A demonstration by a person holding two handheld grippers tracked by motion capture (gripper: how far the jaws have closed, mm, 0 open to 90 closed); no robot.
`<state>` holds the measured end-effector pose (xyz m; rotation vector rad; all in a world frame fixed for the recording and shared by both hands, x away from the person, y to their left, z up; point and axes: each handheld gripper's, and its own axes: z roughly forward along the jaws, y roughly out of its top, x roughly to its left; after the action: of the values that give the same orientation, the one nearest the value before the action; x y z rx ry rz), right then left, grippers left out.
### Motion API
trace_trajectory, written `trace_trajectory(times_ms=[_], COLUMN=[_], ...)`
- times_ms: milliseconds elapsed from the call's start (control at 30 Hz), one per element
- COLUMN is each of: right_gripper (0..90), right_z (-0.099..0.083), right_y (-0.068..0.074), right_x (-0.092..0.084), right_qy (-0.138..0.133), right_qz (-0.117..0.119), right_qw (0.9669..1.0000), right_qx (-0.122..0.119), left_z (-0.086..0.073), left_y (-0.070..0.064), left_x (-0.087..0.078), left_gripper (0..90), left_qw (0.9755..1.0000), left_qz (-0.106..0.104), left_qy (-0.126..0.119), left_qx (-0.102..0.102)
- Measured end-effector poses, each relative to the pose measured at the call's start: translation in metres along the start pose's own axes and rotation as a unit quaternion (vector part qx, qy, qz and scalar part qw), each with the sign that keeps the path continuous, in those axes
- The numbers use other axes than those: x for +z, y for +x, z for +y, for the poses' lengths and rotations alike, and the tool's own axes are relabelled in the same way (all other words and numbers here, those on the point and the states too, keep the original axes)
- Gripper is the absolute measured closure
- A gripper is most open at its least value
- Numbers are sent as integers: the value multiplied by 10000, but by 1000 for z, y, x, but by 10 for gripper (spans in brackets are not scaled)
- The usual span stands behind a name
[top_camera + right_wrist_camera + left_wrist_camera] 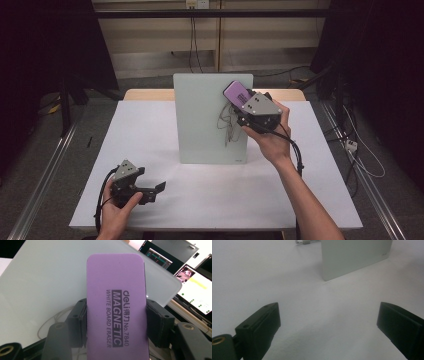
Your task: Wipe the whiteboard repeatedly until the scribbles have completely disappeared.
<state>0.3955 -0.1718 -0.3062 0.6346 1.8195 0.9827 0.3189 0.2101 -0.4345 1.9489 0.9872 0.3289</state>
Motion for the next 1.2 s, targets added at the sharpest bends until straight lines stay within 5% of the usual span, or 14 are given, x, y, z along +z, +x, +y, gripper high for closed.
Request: trace_trajectory(times_ms=[700,1200], right_gripper=[413,413], right_z=[-13,-9], right_y=[24,15], right_x=[3,1], right_qy=[105,88], right_qz=[406,318], right_qw=[9991,9995], right_qx=[-60,18], left_z=[0,0], left_y=[1,1], left_x=[1,0], left_gripper=[50,50], left_qw=[10000,10000], left_qz=[-4,-3], left_qy=[59,54], left_qx=[58,48])
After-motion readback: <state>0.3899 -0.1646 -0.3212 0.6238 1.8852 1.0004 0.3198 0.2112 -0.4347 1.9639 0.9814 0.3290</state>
